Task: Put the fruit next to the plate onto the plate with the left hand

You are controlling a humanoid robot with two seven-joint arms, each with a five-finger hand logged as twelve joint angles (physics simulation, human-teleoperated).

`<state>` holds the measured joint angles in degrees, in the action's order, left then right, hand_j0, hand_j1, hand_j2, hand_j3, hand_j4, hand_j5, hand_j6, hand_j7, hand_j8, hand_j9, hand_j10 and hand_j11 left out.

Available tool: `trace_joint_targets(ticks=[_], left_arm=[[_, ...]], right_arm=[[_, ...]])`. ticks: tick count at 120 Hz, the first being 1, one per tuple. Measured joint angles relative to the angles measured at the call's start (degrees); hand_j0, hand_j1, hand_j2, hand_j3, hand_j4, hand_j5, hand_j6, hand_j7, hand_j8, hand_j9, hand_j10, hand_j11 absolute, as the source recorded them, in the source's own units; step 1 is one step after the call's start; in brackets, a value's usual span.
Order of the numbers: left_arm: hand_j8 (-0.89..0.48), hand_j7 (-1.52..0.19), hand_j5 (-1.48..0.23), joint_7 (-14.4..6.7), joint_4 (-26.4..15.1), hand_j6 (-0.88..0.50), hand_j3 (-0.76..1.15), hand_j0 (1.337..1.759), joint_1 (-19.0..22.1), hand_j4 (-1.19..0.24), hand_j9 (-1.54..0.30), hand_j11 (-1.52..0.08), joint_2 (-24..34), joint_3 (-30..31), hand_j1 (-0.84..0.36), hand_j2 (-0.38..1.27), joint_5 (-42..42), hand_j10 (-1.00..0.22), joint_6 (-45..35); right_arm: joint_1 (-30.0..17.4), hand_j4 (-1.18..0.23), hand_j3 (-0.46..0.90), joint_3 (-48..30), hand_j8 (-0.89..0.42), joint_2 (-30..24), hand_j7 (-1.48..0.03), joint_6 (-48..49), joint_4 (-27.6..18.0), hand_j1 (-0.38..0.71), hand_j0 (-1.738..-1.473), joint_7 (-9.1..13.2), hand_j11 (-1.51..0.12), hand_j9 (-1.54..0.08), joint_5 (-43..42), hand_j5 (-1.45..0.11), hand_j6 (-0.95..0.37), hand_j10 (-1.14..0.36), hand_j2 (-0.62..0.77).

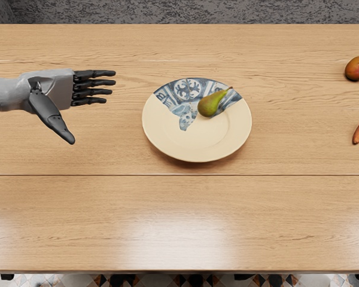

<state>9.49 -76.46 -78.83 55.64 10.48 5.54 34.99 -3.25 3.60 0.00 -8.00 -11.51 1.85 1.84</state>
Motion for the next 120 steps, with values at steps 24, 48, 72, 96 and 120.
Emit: trace_joint_targets(ticks=[24, 48, 72, 96, 120], left_arm=[[0.0, 0.0, 0.0, 0.0, 0.0, 0.0, 0.0, 1.658, 0.0, 0.0, 0.0, 0.0, 0.0, 0.0, 0.35, 0.0, 0.0, 0.0, 0.0], [0.0, 0.0, 0.0, 0.0, 0.0, 0.0, 0.0, 1.658, 0.0, 0.0, 0.0, 0.0, 0.0, 0.0, 0.35, 0.0, 0.0, 0.0, 0.0], [0.0, 0.0, 0.0, 0.0, 0.0, 0.0, 0.0, 1.658, 0.0, 0.0, 0.0, 0.0, 0.0, 0.0, 0.35, 0.0, 0.0, 0.0, 0.0], [0.0, 0.0, 0.0, 0.0, 0.0, 0.0, 0.0, 1.658, 0.0, 0.0, 0.0, 0.0, 0.0, 0.0, 0.35, 0.0, 0.0, 0.0, 0.0], [0.0, 0.0, 0.0, 0.0, 0.0, 0.0, 0.0, 1.658, 0.0, 0.0, 0.0, 0.0, 0.0, 0.0, 0.35, 0.0, 0.0, 0.0, 0.0]], right_arm=[[0.0, -0.03, 0.0, 0.0, -0.03, 0.0, -0.04, 0.0, 0.0, -0.31, -1.658, 0.0, -0.04, -0.04, 0.0, -0.04, -0.03, -0.03, -0.01], [0.0, -0.03, 0.0, 0.0, -0.03, 0.0, -0.04, 0.0, 0.0, -0.31, -1.658, 0.0, -0.04, -0.04, 0.0, -0.04, -0.03, -0.03, -0.01], [0.0, -0.03, 0.0, 0.0, -0.03, 0.0, -0.04, 0.0, 0.0, -0.31, -1.658, 0.0, -0.04, -0.04, 0.0, -0.04, -0.03, -0.03, -0.01], [0.0, -0.03, 0.0, 0.0, -0.03, 0.0, -0.04, 0.0, 0.0, -0.31, -1.658, 0.0, -0.04, -0.04, 0.0, -0.04, -0.03, -0.03, -0.01], [0.0, -0.03, 0.0, 0.0, -0.03, 0.0, -0.04, 0.0, 0.0, -0.31, -1.658, 0.0, -0.04, -0.04, 0.0, -0.04, -0.03, -0.03, -0.01]])
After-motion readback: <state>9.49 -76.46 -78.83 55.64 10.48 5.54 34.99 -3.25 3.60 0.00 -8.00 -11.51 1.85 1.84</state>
